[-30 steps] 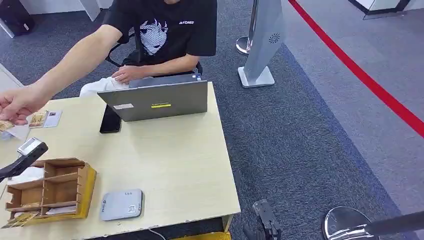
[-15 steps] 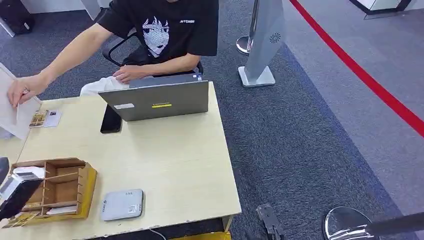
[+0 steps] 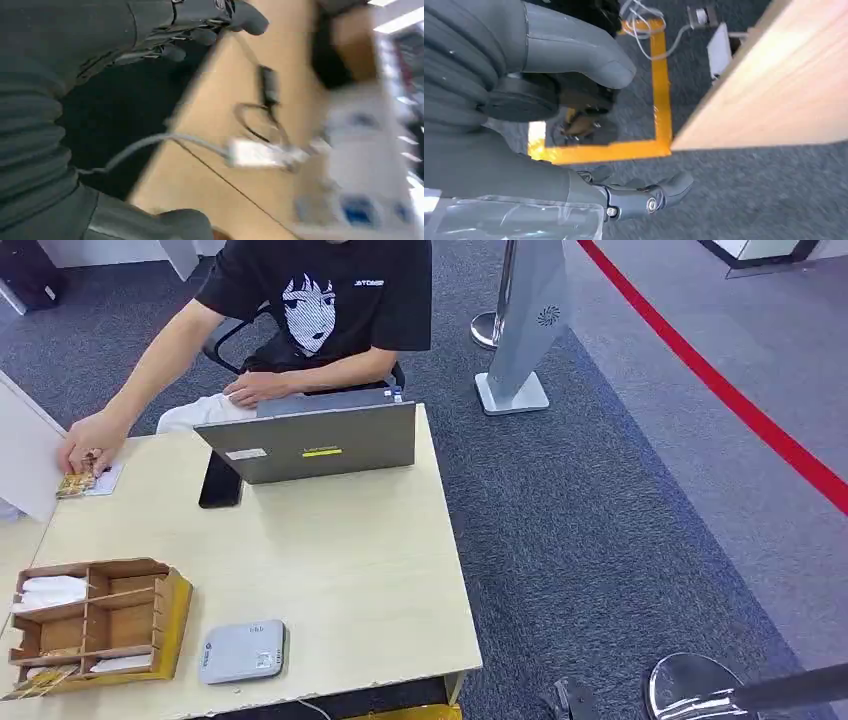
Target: Pass the card to the sensor for recognition and then transmit it.
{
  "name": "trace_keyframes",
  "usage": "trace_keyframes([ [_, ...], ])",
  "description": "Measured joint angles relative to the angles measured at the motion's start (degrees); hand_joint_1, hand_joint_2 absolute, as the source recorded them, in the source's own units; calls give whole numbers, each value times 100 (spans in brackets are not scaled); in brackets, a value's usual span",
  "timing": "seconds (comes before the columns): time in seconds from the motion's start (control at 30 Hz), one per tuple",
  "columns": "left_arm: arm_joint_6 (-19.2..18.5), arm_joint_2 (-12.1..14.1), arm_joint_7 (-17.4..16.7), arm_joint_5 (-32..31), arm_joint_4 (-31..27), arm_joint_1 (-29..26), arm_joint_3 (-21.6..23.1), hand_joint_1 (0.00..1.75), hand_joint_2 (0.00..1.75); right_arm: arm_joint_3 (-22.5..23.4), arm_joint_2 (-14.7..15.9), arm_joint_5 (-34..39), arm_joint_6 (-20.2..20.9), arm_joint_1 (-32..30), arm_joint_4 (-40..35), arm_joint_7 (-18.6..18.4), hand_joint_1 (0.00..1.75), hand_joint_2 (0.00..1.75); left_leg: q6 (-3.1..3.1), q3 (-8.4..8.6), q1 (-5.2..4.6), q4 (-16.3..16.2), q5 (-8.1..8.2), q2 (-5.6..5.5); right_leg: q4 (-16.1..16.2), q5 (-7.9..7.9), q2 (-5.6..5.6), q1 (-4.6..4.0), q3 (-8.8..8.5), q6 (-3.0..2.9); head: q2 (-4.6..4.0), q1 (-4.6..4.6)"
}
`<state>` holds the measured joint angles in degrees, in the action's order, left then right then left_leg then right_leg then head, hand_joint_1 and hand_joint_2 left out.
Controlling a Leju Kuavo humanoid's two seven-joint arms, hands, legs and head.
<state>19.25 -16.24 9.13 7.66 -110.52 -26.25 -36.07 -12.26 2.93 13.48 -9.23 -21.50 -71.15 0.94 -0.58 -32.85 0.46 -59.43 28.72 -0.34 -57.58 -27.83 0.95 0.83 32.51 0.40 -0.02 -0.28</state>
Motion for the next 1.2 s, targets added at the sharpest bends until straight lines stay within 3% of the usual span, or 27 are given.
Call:
trace_keyframes([
  [0.07,382,-153,-394,181,376,-247,-2,0,175,114,-39,20,81,-15,40,18,0,175,0,1,-1,0,0,-4,0,-6,-2,0,-1,3,0,0],
  [0.17,467,-310,-1350,-26,929,-465,116,0,175,201,-81,-30,144,26,153,24,0,175,-15,8,-5,0,9,-10,3,-17,-3,2,-9,18,0,9],
  [0.27,99,-411,-2299,-1679,1532,-590,287,0,175,234,-111,-48,206,49,236,31,0,175,-17,12,-8,-1,10,-10,3,-17,-3,5,-24,19,0,9],
  [0.3,47,-433,-2358,-1993,1705,-600,319,0,175,245,-127,-50,212,54,245,31,70,175,-17,12,-8,-1,10,-10,3,-17,-4,5,-26,20,0,9],
  [0.33,12,-454,-2401,-2138,1856,-618,354,23,175,258,-138,-52,212,59,260,31,175,175,-17,13,-8,-2,10,-10,3,-16,-4,5,-27,20,0,9],
  [0.37,-14,-463,-2412,-2169,1963,-634,378,175,175,266,-140,-55,219,61,267,26,175,175,-17,14,-9,-2,10,-10,3,-16,-4,7,-28,20,0,6],
  [0.43,-267,-478,-2608,-2467,2133,-650,394,175,175,286,-151,-55,243,66,282,18,175,175,-18,15,-13,-2,10,-12,3,-16,-5,9,-28,20,0,6],
  [0.6,-1648,-485,-3167,-3700,2627,-684,514,175,175,328,-168,40,470,127,315,-35,175,175,-18,18,-14,-2,11,-11,3,-16,-8,10,-29,20,0,4],
  [0.67,-2105,-507,-3022,-4230,2797,-682,582,175,175,343,-177,147,562,162,324,-50,175,175,-18,18,-15,-2,11,-13,3,-17,-8,10,-29,20,0,9],
  [0.73,-2608,-515,-2552,-5113,2967,-662,627,175,175,373,-184,269,658,185,337,-74,175,175,-19,18,-15,-2,11,-17,4,-17,-9,10,-30,21,0,6],
  [0.8,-2876,-513,-2051,-5915,3123,-609,643,175,175,411,-186,354,748,202,339,-76,175,175,-19,18,-17,-2,11,-17,4,-17,-10,12,-31,21,0,4],
  [0.9,-3020,-509,-1816,-6292,3293,-532,641,175,175,468,-186,367,778,218,339,-76,175,175,-19,19,-16,-2,11,-17,4,-17,-12,11,-31,20,0,6],
  [0.93,-3086,-509,-1737,-6449,3330,-521,641,17,175,481,-186,378,809,219,339,-76,19,175,-19,19,-16,-2,11,-17,4,-17,-12,11,-31,20,0,11],
  [0.97,-3177,-509,-1665,-6611,3365,-506,630,0,175,485,-186,396,846,224,341,-76,0,175,-19,19,-16,-2,11,-17,4,-17,-12,11,-30,20,0,6],
  [1.07,-3363,-500,-1569,-6511,3568,-343,440,0,175,496,-186,461,934,255,396,-85,0,175,-19,19,-17,-2,11,-17,4,-17,-11,11,-29,20,0,6],
  [1.2,-3328,-382,-1499,-6031,3995,-90,448,0,175,542,-184,346,942,343,717,-92,0,175,-19,20,-16,-2,10,-20,4,-17,-13,11,-31,20,0,6],
])
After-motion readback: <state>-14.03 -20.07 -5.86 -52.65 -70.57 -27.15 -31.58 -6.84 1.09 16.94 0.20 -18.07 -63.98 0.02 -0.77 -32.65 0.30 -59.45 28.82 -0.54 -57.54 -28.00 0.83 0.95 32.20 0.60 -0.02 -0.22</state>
